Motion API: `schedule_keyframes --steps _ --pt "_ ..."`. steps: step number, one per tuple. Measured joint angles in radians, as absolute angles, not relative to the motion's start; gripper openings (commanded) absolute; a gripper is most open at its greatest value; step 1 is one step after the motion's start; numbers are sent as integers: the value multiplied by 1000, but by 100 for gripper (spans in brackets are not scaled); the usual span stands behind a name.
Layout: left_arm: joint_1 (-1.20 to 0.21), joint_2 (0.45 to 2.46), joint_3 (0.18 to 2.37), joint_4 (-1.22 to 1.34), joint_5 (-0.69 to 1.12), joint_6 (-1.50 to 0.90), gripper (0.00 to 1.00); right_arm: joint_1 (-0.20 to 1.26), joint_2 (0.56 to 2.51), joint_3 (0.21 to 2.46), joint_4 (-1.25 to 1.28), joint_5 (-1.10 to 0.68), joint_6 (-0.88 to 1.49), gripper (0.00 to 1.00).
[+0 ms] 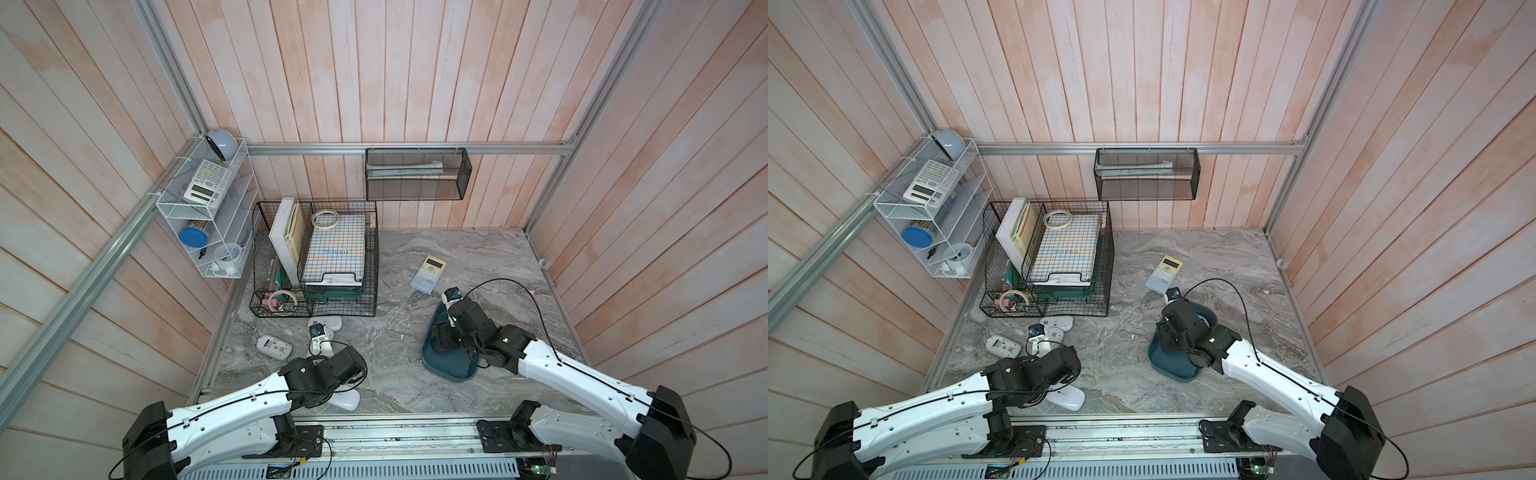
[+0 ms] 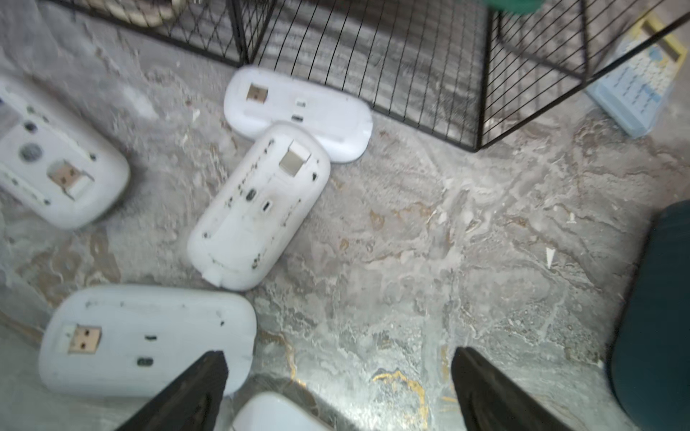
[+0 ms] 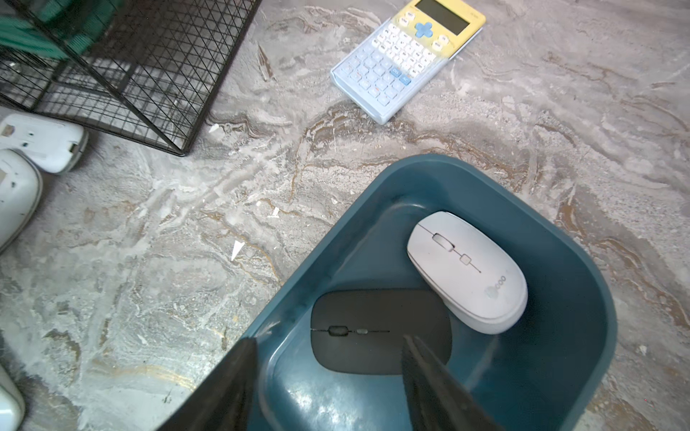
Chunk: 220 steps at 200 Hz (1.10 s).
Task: Put the mouse in the storage box
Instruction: Pick up the mouse from the center of the board.
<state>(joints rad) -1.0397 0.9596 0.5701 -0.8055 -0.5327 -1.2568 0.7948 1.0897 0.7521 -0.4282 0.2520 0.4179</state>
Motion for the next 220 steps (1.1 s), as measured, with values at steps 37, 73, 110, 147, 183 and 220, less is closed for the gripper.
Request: schedule_keyframes --steps 37,73,110,147,183,220 --pt "-1114 1088 556 -854 -479 -1443 100 795 1070 748 -405 252 418 67" --pt "-1178 1239 596 -898 -456 -1540 100 795 1065 707 -381 252 422 67" --pt "-1195 1268 613 -894 -449 -1602 100 795 1061 700 -382 252 422 67" --pt "-1214 1274 613 -899 -443 -1664 100 793 1033 700 -382 252 420 67" --pt "-1259 1269 607 -910 -442 -1734 100 790 1029 696 -381 252 418 67" --pt "-1267 1282 607 -928 -430 -1757 100 790 1028 685 -382 252 417 67"
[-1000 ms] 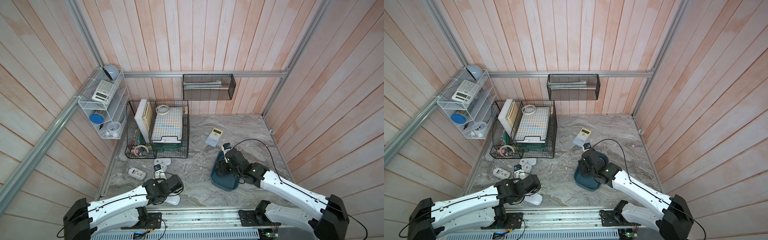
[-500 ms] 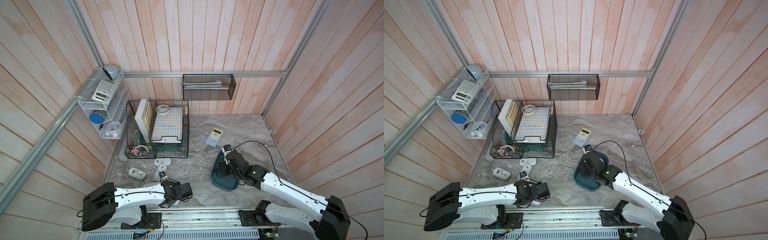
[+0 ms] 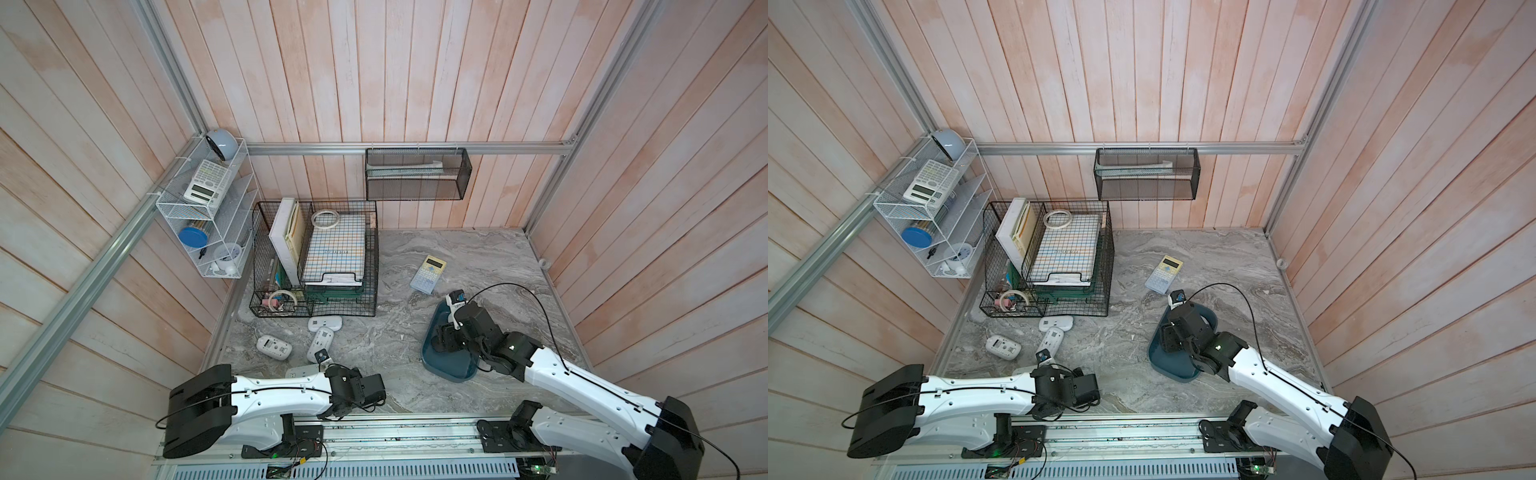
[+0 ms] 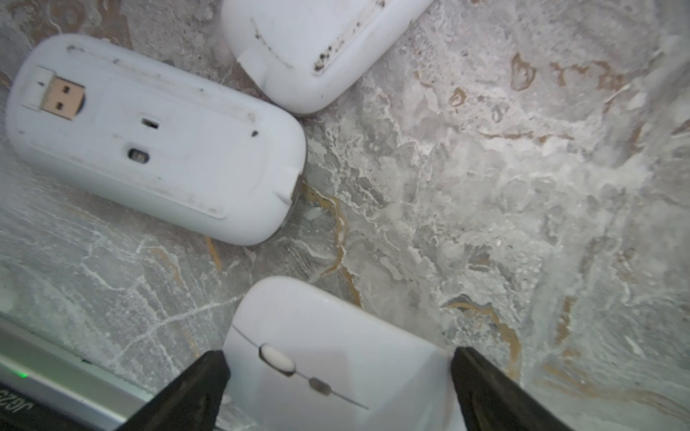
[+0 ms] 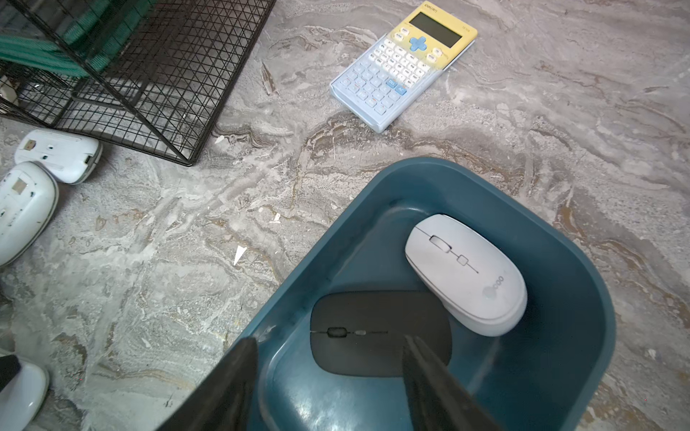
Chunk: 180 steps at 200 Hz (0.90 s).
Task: Put the mouse in the storage box
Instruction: Pick up the mouse from the center of the board.
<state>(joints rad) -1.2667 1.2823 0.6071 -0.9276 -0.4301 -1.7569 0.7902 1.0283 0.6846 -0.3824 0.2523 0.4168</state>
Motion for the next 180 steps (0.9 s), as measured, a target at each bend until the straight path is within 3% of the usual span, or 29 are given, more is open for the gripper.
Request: schedule_keyframes --steps 120,180 --pt "-1384 1192 646 -986 -360 -1717 100 788 1028 671 -382 252 414 67" --pt "-1391 1232 577 -809 -312 -1713 100 788 1007 669 -382 252 415 67"
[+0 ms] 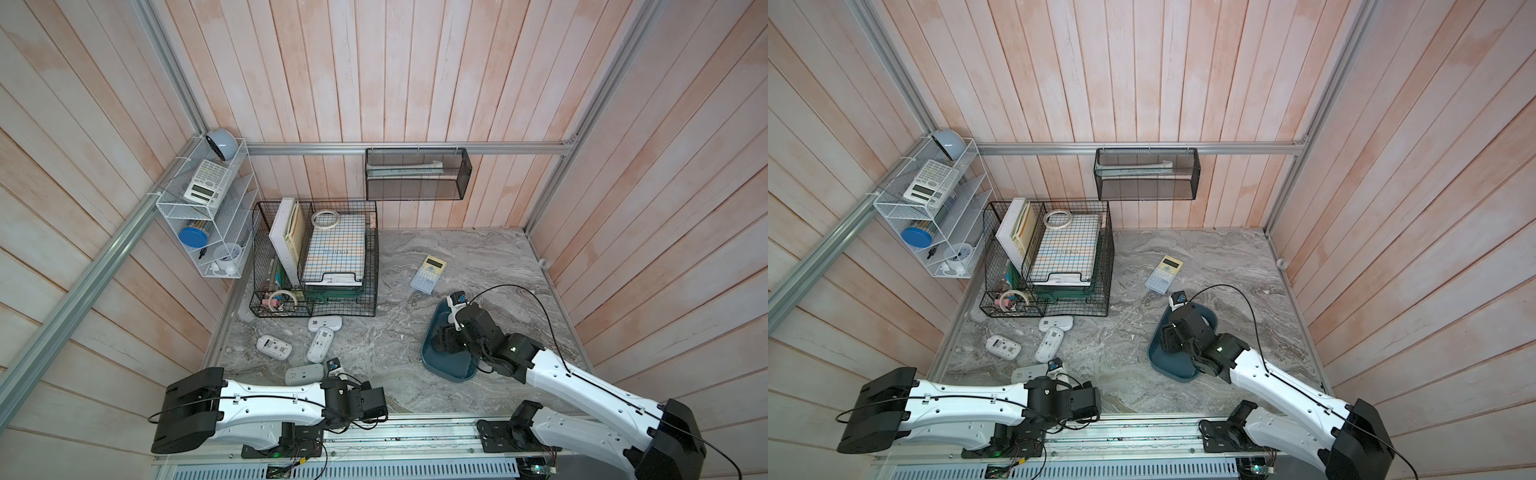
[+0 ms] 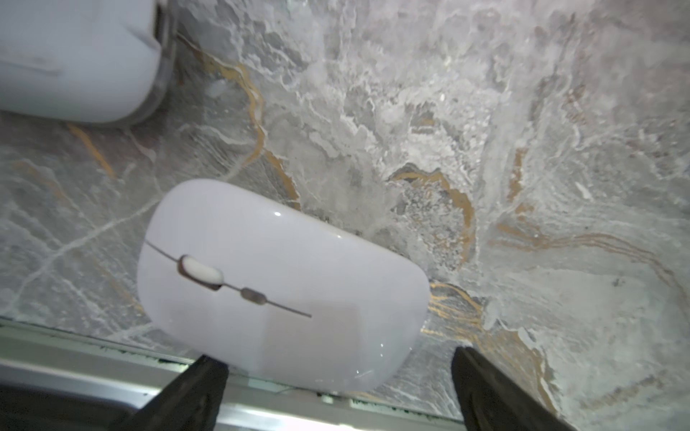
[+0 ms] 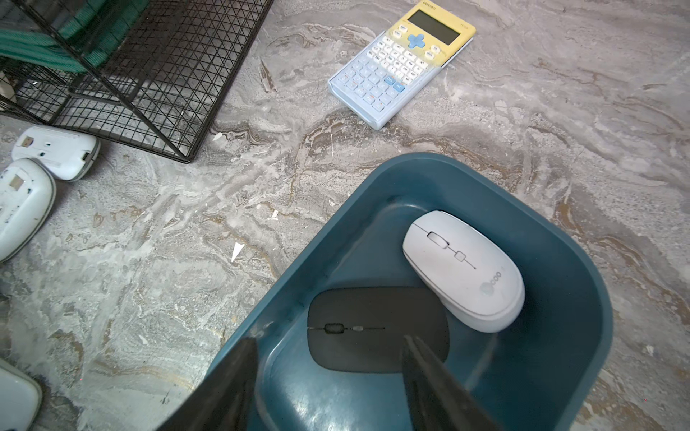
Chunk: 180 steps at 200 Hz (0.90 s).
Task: Put the mouse in the storage box
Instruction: Pick up the mouse from the center of the board.
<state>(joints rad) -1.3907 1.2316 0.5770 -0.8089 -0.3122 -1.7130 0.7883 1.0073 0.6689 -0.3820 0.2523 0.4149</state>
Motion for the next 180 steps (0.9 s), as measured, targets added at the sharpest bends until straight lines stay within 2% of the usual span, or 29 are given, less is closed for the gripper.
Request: schedule_keyframes --steps 28,85,119,130,142,158,180 --pt "-1345 1233 556 -766 -298 -1694 100 788 1000 667 -382 252 415 67" --pt "-1100 1193 526 -705 -295 -1544 100 788 1000 666 -382 252 415 67" --pt "-1081 1291 579 -727 -289 -1448 97 788 1000 666 -382 252 415 67" --pt "-1087 1315 590 -738 -288 -1422 93 788 1000 666 -382 252 415 67" --pt "-1097 1322 588 -745 -292 -1400 85 788 1000 666 -383 252 415 67" --pt "-1102 1308 563 -744 -302 -1387 68 788 1000 666 -383 252 416 67" --pt "-1104 1287 545 -747 -311 -1372 67 788 1000 666 -383 252 418 67"
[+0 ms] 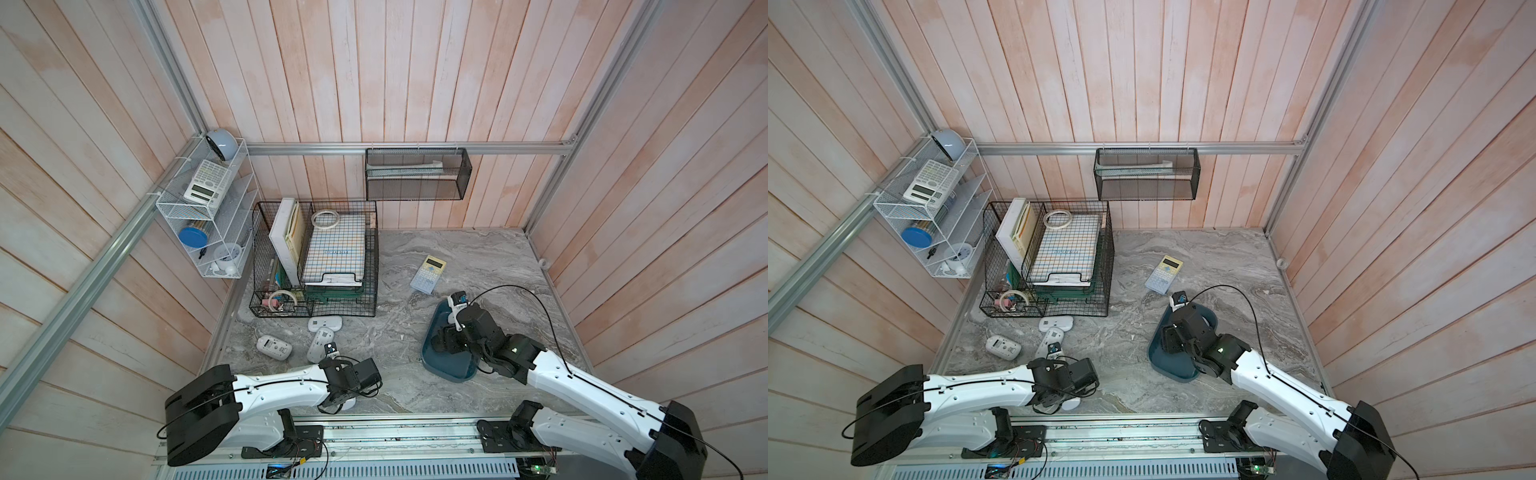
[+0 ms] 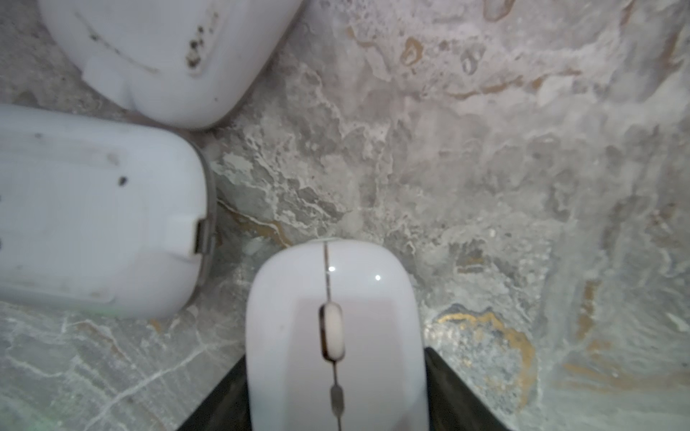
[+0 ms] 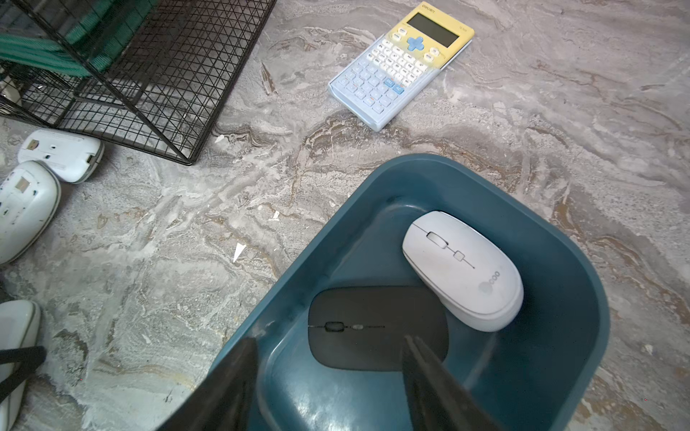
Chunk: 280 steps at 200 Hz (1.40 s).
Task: Put the mouse in the storage box
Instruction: Pick up the mouse from the center of the board.
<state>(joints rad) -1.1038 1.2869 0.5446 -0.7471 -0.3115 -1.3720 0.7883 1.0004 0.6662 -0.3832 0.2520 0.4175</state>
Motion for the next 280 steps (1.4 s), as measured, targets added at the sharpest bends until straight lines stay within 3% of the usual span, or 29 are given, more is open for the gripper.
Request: schedule_keyframes --steps 19,52,90,159,212,280 --pt "-1105 1295 551 -752 -312 -1367 66 788 1000 666 -385 252 418 67" --pt "-1103 1303 569 -760 -313 -1338 51 788 1000 666 -392 252 419 67" --pt "-1096 1283 607 -719 -308 -1197 49 788 990 666 -395 240 425 67" --pt "-1076 1096 886 -550 -432 -678 40 788 870 704 -404 135 465 66" --pt "-1075 1086 839 -273 -495 -221 40 788 800 796 -366 14 514 66" --pt "-1075 1054 699 -75 -369 134 40 788 905 805 -257 -189 558 66"
